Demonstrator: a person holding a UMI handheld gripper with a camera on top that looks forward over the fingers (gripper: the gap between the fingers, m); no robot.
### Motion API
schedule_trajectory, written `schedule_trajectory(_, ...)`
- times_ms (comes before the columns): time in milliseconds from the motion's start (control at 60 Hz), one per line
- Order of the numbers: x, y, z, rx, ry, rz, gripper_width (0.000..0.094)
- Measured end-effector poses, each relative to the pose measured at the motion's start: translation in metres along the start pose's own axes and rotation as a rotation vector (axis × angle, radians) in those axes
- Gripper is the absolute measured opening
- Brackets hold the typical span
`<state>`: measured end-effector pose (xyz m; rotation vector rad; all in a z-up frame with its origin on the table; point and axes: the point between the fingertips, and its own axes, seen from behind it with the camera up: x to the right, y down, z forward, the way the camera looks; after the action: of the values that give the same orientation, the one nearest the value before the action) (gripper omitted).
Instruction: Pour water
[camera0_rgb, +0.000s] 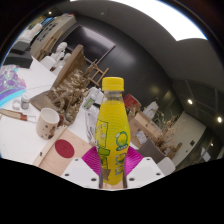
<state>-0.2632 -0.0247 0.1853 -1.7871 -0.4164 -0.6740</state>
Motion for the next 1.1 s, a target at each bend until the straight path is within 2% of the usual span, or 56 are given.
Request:
schedule_trajectory(217,-0.039,-0.047,0.068,0.063,0.073,-0.549,0.0263)
schedule_trajectory(333,-0.053,-0.063,0.095,0.106,0.15,-0.867,0.0264)
schedule_trajectory(400,-0.054,-0.065,0.105,0.1,0.195,-1.036,0.0263)
schedule_trajectory(517,-0.055,-0.071,0.117,0.106,0.254,-1.24,0.0262)
schedule_trajectory(667,-0.064,-0.083,0.118,0.162,0.268,-1.353,0.0264)
schedule_trajectory(850,-0.062,-0.082,0.114,0.141,0.207,-1.173,0.0265)
schedule_trajectory(1100,-0.072,-0.082,0.08,0.126,-0.066,-0.337,0.0266)
